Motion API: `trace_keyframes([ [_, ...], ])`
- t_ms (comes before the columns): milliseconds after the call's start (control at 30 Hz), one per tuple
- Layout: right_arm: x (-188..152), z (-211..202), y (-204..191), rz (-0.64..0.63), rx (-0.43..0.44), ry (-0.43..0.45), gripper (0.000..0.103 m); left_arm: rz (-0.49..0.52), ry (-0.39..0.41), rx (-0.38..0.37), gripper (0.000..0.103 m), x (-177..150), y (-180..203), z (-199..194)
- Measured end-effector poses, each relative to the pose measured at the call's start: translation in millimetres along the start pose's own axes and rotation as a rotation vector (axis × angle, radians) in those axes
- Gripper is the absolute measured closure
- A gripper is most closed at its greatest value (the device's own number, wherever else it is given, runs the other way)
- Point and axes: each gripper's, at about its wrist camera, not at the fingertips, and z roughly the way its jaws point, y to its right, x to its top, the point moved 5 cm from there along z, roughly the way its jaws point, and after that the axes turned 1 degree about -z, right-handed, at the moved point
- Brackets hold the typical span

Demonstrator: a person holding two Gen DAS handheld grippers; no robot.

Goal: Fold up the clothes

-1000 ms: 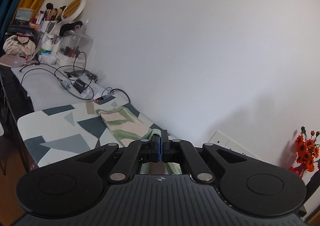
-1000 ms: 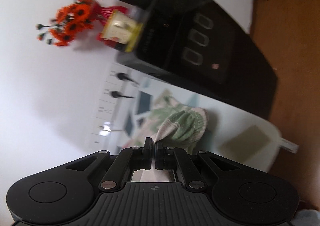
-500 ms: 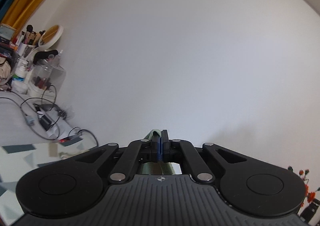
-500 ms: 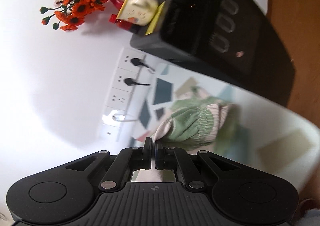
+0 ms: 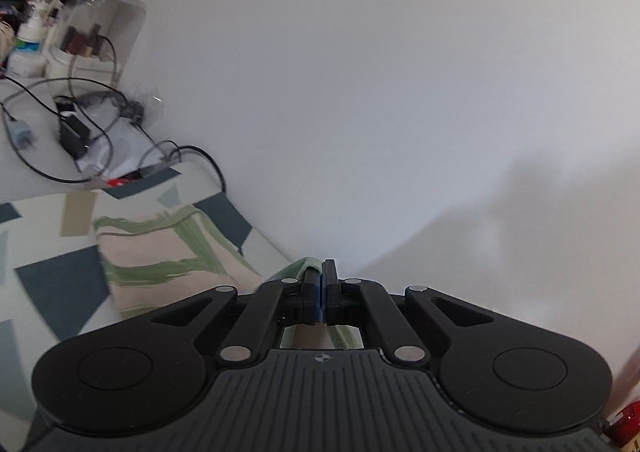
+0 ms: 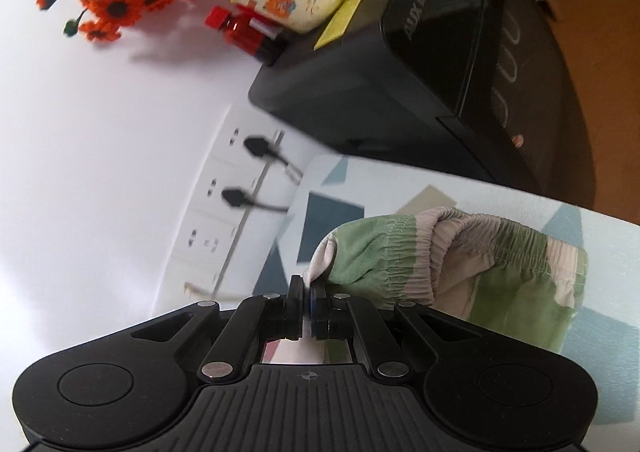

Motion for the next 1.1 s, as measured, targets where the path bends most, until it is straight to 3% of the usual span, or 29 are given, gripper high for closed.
trace_keyframes([
  [133,-1,22,-2,-0.014,-0.065,0.034,0.1,0.065,-0.096,-0.002,0.102,-8,9,62],
  [300,-8,65,19,0.024,-0.21,0.044,0.099,0.108,-0.298,0.04,0.1,-52,5,140],
  [433,-12,68,30,0.145,-0.267,0.061,0.067,0.042,-0.517,0.074,0.077,-78,-10,174],
  [500,-18,62,21,0.107,-0.276,0.029,0.066,0.044,-0.548,0.038,0.077,-79,-11,167],
  [567,-26,53,5,0.013,-0.268,0.005,0.066,0.065,-0.544,-0.018,0.077,-76,-9,153],
  [633,-42,42,-15,-0.141,-0.256,-0.027,0.065,0.127,-0.483,-0.089,0.077,-72,-1,127],
  [667,-53,40,-26,-0.239,-0.26,-0.053,0.065,0.174,-0.437,-0.122,0.077,-72,4,111],
  [733,-81,42,-38,-0.445,-0.278,-0.113,0.063,0.368,-0.423,-0.142,0.077,-86,22,86],
  [833,-124,53,-48,-0.735,-0.309,-0.203,0.06,0.559,-0.553,-0.244,0.077,-130,43,69],
  [900,-149,63,-46,-0.856,-0.323,-0.26,0.059,0.67,-0.624,-0.283,0.077,-160,52,61],
  [1000,-172,78,-40,-0.947,-0.366,-0.309,0.055,0.799,-0.687,-0.308,0.077,-191,57,63],
  [1100,-181,90,-46,-1.008,-0.369,-0.29,0.051,0.874,-0.715,-0.334,0.073,-210,60,67],
])
